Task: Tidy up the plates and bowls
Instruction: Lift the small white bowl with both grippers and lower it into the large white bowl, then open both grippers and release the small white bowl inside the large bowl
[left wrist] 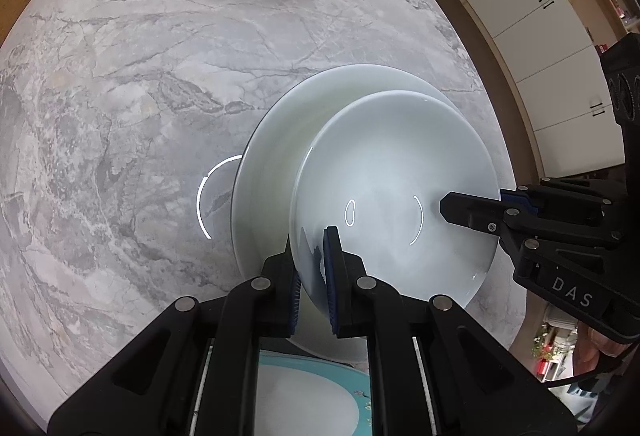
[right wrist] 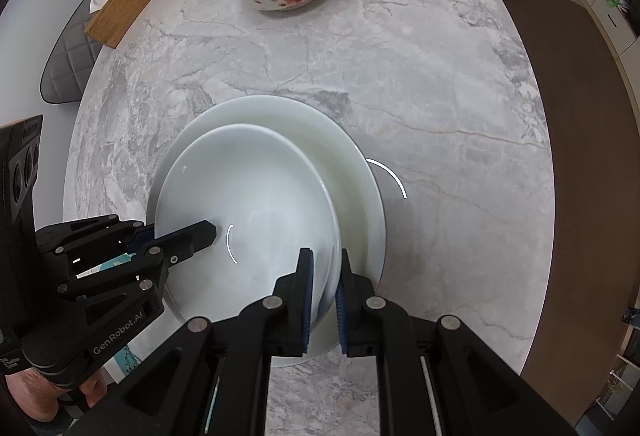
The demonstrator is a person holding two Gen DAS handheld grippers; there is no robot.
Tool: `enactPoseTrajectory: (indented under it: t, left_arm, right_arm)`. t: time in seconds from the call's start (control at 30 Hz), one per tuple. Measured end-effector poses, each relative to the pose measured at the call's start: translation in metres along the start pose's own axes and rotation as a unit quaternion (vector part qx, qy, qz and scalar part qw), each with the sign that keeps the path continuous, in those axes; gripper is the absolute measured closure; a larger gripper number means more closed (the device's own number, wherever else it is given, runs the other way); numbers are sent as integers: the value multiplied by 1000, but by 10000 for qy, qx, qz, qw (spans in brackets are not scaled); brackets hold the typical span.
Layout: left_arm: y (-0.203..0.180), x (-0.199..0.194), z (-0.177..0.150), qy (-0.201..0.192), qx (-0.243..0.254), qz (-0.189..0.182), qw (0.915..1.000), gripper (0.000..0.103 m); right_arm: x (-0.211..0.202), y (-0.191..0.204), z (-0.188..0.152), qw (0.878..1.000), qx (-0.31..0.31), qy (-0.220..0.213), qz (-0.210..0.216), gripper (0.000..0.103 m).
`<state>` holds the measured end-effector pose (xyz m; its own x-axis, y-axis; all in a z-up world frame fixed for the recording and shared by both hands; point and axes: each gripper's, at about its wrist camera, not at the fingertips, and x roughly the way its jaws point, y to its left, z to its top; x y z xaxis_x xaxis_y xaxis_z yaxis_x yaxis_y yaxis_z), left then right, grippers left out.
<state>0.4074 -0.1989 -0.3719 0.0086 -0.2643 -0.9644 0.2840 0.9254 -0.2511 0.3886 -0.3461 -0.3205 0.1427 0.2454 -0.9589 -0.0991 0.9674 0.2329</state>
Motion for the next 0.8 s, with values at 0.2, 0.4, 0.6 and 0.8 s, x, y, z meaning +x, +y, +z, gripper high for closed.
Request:
enactPoseTrajectory:
  t: [0.2, 0.4, 0.6, 0.8]
  left_arm:
    - [1, -1, 1, -48, -3, 27, 10000, 94]
    - [0, -1, 2, -45, 12, 59, 10000, 93]
    - [-3, 0, 4, -39, 46, 148, 9999, 91]
    - [-7, 1, 4, -76, 6, 180, 9998, 87]
  right_arm:
    - [2, 5, 2, 9998, -145, -5, -158, 91]
    - [3, 11, 3, 9986, -329, -21, -422, 88]
    - [5, 22, 5, 9971, -465, -45, -605, 71]
    - [6, 28, 4, 9967, -493, -90, -644, 64]
